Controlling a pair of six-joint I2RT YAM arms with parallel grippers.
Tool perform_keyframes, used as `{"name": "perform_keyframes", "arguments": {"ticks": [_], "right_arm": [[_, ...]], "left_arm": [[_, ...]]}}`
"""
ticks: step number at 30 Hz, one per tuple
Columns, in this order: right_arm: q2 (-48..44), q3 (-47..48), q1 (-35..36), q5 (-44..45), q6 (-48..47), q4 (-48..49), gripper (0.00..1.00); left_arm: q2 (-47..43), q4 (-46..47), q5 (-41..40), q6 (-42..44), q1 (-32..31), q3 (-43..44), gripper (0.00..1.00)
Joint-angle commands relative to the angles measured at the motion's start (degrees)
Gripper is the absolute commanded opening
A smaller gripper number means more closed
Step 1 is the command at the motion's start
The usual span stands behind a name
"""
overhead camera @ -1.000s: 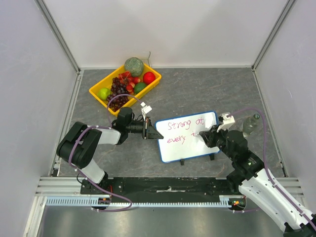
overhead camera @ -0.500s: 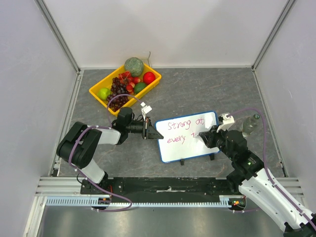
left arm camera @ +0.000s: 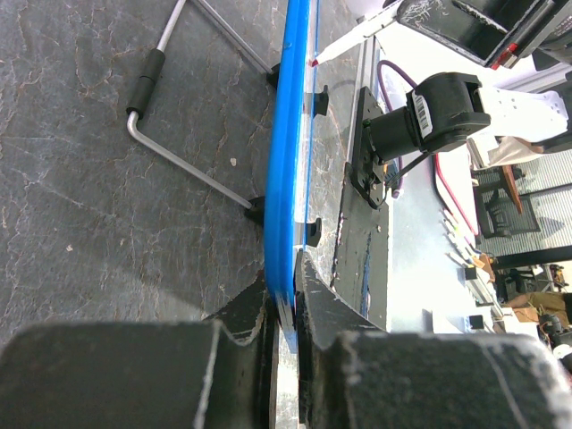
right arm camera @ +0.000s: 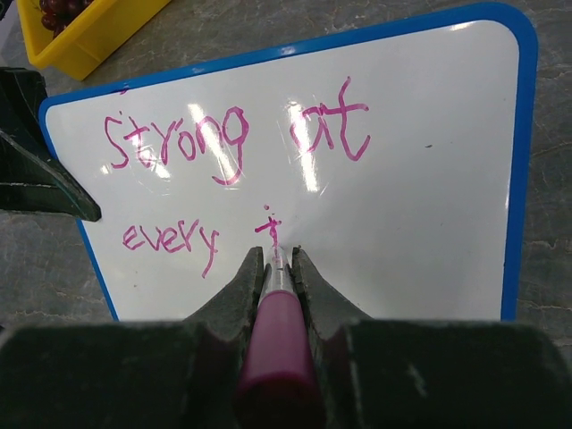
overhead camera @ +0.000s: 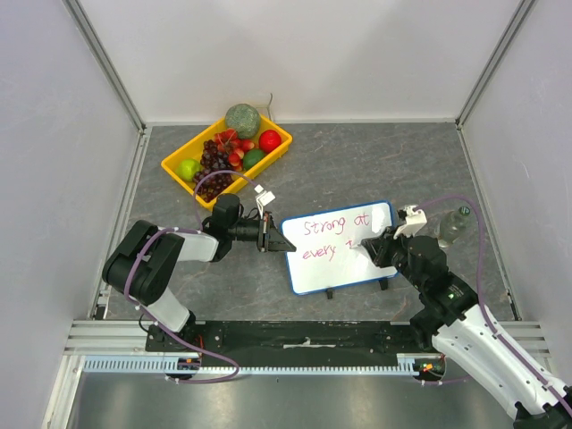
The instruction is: Write a sentence on the whiteboard
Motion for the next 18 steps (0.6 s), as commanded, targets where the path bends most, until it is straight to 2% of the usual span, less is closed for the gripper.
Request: {"name": "perform_keyframes", "arguments": {"ticks": [1, 12, 14, 18], "right_arm": [[0.13, 1.66, -0.04, 5.44, -0.83, -3.65, 0.00], [0.31, 5.00, -0.04, 5.18, -2.15, -1.19, 0.00], [-0.30, 5.88, -0.04, 3.43, -2.23, -0.05, 0.00], [-1.97, 7.46, -0.04, 1.49, -1.71, 2.32, 0.00]], "left_arm": [[0.31, -2.20, -2.39, 4.78, 0.07, -0.66, 0.02], [0.40, -2.20, -2.57, 4.60, 0.07, -0.48, 0.03], [0.22, -2.11, -2.57, 4.51, 0.07, -0.31, 0.06], [-0.83, -1.06, -2.92, 3.55, 0.07, -0.66, 0.21]]}}
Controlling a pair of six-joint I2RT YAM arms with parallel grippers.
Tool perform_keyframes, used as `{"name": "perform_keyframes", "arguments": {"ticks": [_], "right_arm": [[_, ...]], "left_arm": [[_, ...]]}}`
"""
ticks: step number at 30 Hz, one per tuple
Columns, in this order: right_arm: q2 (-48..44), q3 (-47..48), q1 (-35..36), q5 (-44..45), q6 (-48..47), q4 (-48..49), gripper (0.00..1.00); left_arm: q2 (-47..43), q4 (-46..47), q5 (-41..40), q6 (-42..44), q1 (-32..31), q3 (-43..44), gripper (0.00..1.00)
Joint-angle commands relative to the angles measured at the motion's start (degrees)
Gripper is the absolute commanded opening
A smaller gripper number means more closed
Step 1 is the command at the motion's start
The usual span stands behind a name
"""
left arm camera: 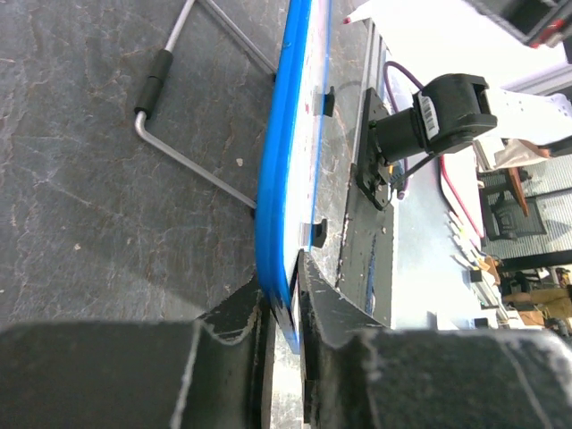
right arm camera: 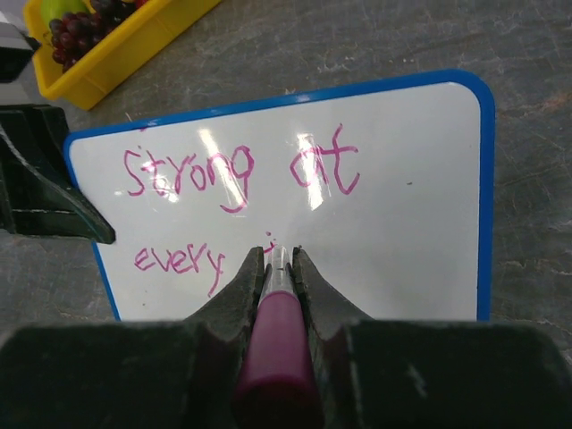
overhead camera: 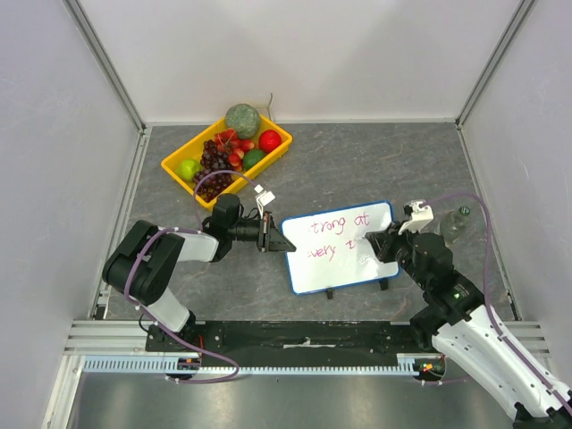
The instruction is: Write a sentence on the whiteboard
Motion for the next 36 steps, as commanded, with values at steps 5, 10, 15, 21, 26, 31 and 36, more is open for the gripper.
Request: {"name": "perform_keyframes", "arguments": {"ticks": [5, 10, 15, 21, 26, 31, 36], "right_arm": [[-1.73, 5.90, -0.06, -3.09, -0.48, 4.91, 0.00], [-2.35, 5.99, -0.15, -3.53, -0.75, 4.91, 0.00], [-2.79, 5.37, -0.06, -3.62, -0.66, 4.82, 0.00], [-2.44, 5.20, -0.06, -3.79, -1.01, 4.91, 0.00], [-2.26, 5.02, -0.06, -3.79, -1.27, 4.91, 0.00], [-2.26, 4.85, -0.06, -3.62, -1.71, 4.65, 0.00], [-2.00, 4.41, -0.06, -3.27, -2.41, 4.47, 0.00]], "left_arm": [[-2.24, 1.94, -3.01, 1.07, -0.01, -2.68, 0.39], [-3.82, 7.30, -3.45, -2.62, 0.07, -5.84, 0.53], [-2.16, 20.74, -3.10, -10.53, -0.01, -9.53, 0.58], [5.48, 37.34, -2.66, -19.84, -0.89, -9.72, 0.58], [11.37, 43.26, -3.88, -23.46, -2.91, -7.34, 0.45], [11.91, 41.51, -6.08, -21.88, -3.09, -7.86, 0.14], [9.72, 33.70, -7.31, -17.93, -3.09, -8.57, 0.02]]}}
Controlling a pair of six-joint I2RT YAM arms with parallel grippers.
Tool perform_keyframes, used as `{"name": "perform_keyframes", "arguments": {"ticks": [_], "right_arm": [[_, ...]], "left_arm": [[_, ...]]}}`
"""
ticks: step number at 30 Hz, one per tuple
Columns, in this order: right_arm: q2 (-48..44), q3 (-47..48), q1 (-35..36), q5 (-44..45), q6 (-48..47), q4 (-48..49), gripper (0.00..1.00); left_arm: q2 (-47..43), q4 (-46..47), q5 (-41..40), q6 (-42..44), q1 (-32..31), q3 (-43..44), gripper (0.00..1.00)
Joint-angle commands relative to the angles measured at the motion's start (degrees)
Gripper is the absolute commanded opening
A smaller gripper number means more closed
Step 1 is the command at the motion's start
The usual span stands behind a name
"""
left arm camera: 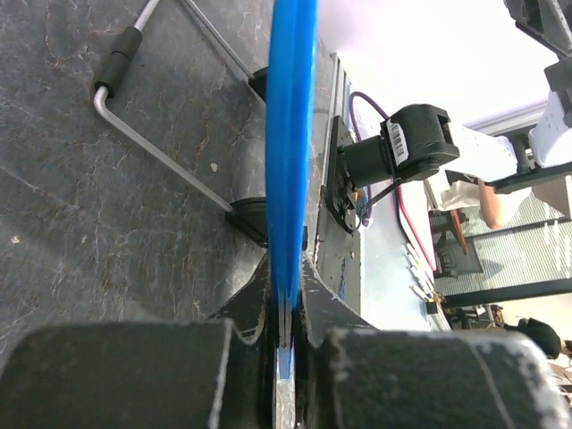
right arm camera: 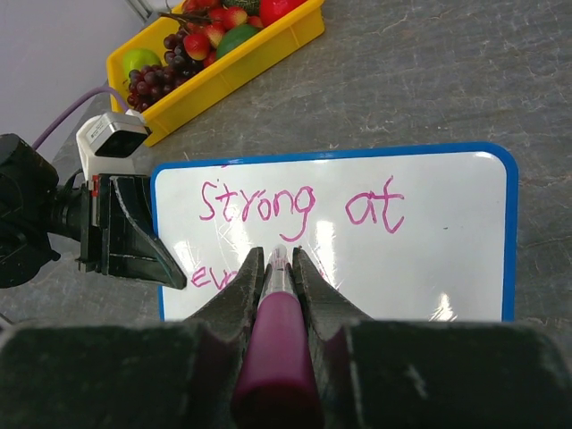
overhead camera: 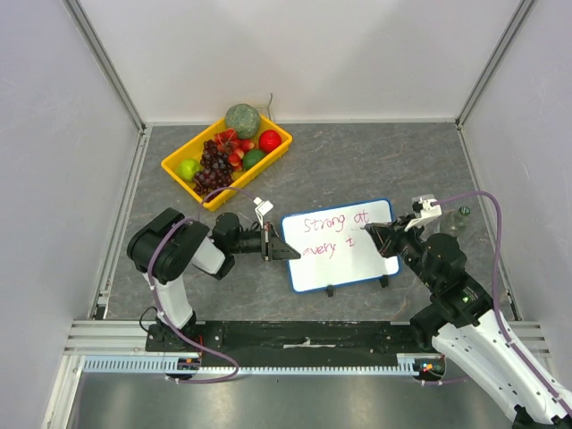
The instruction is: Write a sentence on the whiteboard
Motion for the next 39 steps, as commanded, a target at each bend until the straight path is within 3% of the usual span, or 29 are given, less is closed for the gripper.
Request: {"name": "perform_keyframes", "arguments": {"ticks": [1, 11, 17, 23, 39], "right_arm": [[0.21, 0.23, -0.02, 0.21, -1.58, 1.48, 0.00], [0.91, 0.06, -0.10, 1.09, -3.87, 1.12, 0.00], [1.79, -0.38, -0.02, 0.39, -5.28, 1.04, 0.00], [3.28, -1.70, -0.02, -2.33, -6.50, 3.40, 0.00], [5.39, -7.76, 0.07, -8.32, -6.25, 13.34, 0.00]], "left_arm": [[-2.96, -4.01, -3.25, 4.02, -0.03, -0.55, 0.02], [-15.35, -34.24, -10.89, 16.41, 0.06, -0.20, 0.02], [-21.24, -43.75, -13.80, 19.67, 1.37, -0.81, 0.02], [-24.41, -44.99, -11.43, 20.90, 5.85, -3.19, 0.02], [-20.55, -39.55, -7.30, 20.82, 9.37, -3.89, 0.02]]}}
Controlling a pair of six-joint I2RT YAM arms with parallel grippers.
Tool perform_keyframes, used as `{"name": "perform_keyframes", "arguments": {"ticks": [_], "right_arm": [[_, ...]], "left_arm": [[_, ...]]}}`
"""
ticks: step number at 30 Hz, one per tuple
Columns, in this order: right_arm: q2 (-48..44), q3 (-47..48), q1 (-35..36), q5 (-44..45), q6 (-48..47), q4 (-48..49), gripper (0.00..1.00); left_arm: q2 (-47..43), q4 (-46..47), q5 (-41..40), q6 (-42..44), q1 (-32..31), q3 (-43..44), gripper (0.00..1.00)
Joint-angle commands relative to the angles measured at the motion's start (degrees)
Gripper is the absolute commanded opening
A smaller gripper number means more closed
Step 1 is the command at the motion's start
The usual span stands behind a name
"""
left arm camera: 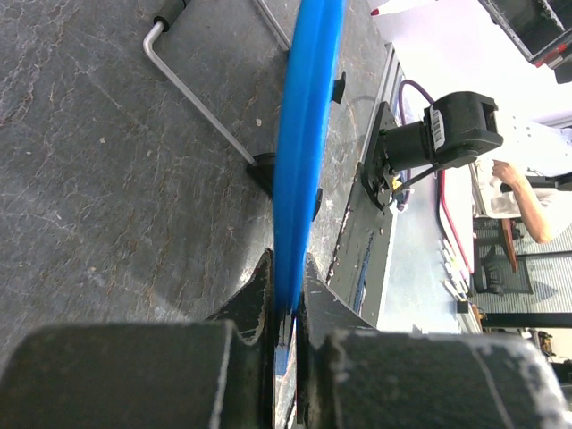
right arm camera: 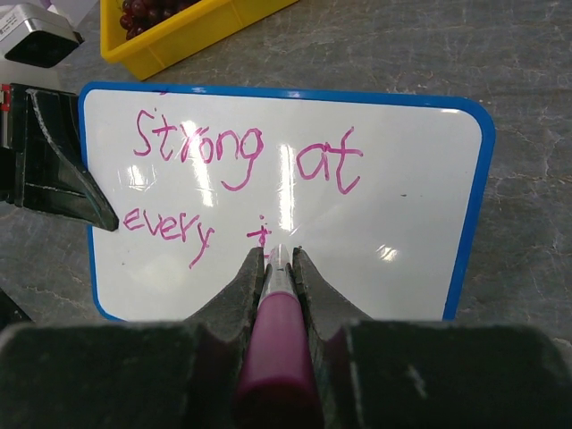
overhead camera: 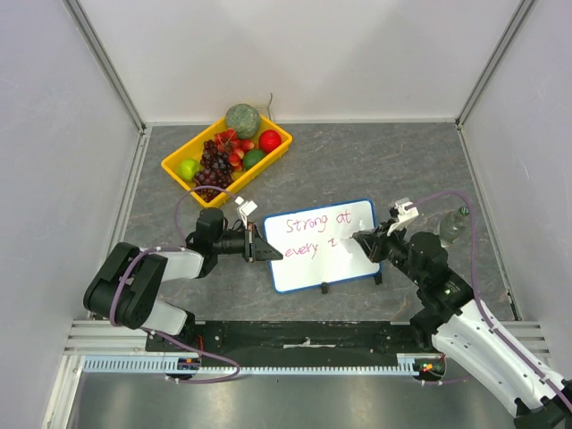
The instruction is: Write a sentence on the whiteboard
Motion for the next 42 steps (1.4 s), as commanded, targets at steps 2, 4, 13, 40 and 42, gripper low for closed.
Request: {"name": "perform_keyframes", "arguments": {"ticks": [2, 4, 13, 40, 42], "right_arm": [[0.98, -1.41, 0.16, -1.12, -0.21, 7.65, 0.00], [1.51, -1.76, 0.07, -1.04, 0.05, 8.79, 0.00], [4.59, -3.43, 0.33, -1.13, 1.19, 12.83, 0.00], [3.36, -6.42, 0.33, -0.68, 0.67, 8.53, 0.00], [2.92, -6.59, 0.33, -0.95, 0.67, 8.18, 0.00]], "left_arm": [[1.97, -1.62, -7.38, 2.98, 1.72, -1.64, 0.02], [1.97, -1.71, -7.29, 2.98, 1.55, -1.64, 0.02], [2.32, -1.18, -6.50, 2.80, 1.90, -1.64, 0.02], [2.23, -0.48, -5.80, 2.54, 1.99, -1.81, 0.02], [2.23, -0.48, -5.80, 2.54, 1.99, -1.81, 0.02]]}}
